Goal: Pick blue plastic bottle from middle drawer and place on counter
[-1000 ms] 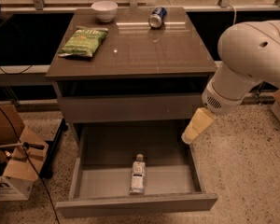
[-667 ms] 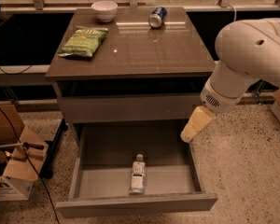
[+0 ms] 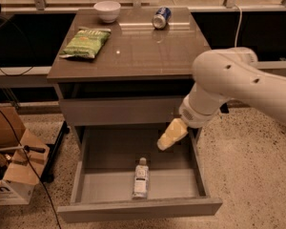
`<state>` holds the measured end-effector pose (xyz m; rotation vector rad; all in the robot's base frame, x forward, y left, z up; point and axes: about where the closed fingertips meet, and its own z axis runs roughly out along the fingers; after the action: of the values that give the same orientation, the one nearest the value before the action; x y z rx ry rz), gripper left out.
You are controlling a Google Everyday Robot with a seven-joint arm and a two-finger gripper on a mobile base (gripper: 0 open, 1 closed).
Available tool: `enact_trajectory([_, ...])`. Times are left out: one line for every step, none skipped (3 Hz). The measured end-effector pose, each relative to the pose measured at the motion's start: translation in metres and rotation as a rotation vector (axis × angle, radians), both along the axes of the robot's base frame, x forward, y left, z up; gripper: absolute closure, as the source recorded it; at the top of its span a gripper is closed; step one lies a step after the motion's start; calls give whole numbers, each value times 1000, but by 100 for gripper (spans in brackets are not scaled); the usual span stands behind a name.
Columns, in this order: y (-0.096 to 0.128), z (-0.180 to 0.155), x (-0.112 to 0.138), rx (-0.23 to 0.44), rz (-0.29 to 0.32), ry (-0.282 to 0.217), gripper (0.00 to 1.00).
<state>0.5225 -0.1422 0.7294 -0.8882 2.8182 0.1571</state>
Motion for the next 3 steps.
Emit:
enact_trajectory([35,-49,5,9,-70,42,0])
enact_trajectory([63,-104,5,-23,-127,103,0])
enact_trajectory([82,-163,2,-63,-199,178,0])
